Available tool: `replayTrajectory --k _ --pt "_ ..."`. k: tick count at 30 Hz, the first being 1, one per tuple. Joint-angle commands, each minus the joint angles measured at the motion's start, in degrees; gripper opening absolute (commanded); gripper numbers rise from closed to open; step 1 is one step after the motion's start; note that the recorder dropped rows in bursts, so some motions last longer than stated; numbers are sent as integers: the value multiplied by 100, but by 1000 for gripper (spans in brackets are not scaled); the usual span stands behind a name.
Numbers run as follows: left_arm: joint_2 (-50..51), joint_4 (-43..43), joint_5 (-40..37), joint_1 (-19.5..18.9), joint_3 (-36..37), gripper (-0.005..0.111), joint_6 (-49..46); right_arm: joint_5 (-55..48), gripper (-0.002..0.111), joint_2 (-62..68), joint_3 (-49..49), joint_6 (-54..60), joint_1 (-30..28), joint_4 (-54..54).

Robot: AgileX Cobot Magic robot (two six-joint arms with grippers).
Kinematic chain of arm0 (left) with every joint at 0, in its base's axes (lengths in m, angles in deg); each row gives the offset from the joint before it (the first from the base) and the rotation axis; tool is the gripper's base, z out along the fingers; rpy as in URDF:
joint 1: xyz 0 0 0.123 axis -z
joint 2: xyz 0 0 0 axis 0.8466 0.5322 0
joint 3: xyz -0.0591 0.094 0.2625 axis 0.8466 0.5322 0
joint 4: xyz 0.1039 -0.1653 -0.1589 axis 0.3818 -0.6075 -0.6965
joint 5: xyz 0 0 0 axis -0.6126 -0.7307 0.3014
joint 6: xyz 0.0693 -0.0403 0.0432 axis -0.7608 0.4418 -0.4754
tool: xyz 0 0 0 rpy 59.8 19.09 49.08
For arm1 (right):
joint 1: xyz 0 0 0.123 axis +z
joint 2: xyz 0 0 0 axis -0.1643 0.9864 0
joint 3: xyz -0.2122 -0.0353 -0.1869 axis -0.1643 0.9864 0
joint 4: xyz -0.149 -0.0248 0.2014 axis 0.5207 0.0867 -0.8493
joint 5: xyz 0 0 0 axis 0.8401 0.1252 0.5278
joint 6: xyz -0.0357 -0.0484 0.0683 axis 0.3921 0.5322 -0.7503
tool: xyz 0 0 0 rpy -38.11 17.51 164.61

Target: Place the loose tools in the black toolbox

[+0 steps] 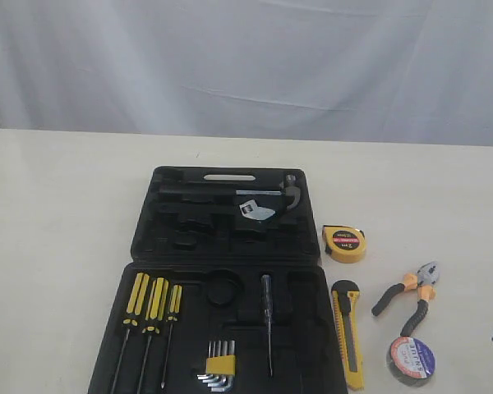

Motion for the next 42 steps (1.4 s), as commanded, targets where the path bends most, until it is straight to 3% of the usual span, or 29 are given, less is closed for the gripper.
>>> replayTrajectory --k 1,10,15,20,23,24,31,33,36,42 --pt "-7 0 31 27 15 0 33 454 0 -32 17 45 14 53" --pt "-7 0 31 27 15 0 33 1670 0 -32 17 -487 14 -306" --pt "-7 0 31 27 15 0 33 1354 -1 -32 -225 -661 14 -647" --pt "-7 0 31 27 15 0 33 -937 -1 143 -1204 -639 14 -255" --pt "-7 0 31 27 15 0 33 -2103 -1 900 -2028 -1308 14 149" --pt "-7 0 31 27 15 0 33 -2907 -1 1652 -2653 -1680 14 383" --pt "-7 0 31 27 15 0 33 -5680 -1 4981 -5037 -451 14 757" --pt "-7 0 31 27 15 0 33 -5759 -1 5994 -5422 -171 14 733" --pt "-7 0 31 27 15 0 33 -5499 -1 7145 -5171 -126 14 247" --pt "-7 0 31 27 15 0 33 -4109 -1 7740 -4479 -452 -2 135"
